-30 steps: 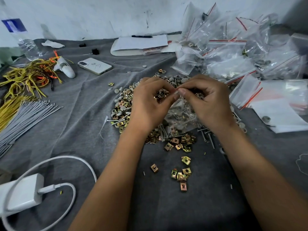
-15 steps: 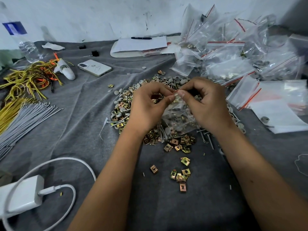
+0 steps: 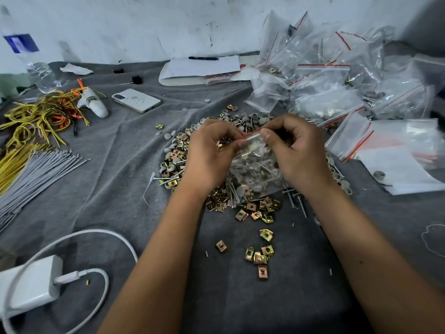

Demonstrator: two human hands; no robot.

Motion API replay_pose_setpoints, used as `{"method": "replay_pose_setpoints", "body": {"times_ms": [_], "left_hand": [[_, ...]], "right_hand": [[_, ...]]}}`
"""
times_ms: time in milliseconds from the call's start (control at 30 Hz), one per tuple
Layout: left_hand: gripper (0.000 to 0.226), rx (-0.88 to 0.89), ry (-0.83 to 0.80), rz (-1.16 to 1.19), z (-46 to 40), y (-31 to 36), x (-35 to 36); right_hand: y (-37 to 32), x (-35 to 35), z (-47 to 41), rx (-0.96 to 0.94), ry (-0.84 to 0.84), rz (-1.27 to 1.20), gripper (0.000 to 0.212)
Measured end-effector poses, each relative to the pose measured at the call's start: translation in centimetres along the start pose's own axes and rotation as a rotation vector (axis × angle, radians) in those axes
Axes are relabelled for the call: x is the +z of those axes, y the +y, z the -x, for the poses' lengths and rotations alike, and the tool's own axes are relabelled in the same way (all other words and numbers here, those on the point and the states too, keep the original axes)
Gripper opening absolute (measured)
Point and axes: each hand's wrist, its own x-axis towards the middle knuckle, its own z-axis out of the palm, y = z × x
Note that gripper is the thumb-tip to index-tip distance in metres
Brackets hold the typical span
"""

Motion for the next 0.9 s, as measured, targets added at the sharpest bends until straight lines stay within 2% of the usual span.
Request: {"method": "replay_pose_setpoints", "body": {"times_ms": [133,333,500,733,900], "left_hand": [[0.003,-0.068,0.018,0.082,0.0,-0.3,-0.2],[0.003,-0.061,0.029,0.096,0.0,-0.4,-0.1],[0.013,-0.215,0.041,0.256,0.0,-0.5,-0.3],[0.008,-0.227,0.064,0.254,0.1,-0.9,-0.2],[0.015,-0.269,0.123,0.265,-0.2,-2.0,-0.5]], "right_hand": [[0.2,-0.3,-0.1,0.08,0.051,-0.086,0.004],[0.2,0.0,-0.1,0.099,0.066,-0.087,0.005],[0.4,-0.5,-0.4,0.153,0.142,-0.137,0.013],[0.6,-0.2,-0.5,0.188,0.176,-0.18,0.015],[1.0,-0.8,-0.8,0.266,0.234,-0.239,0.014]]}}
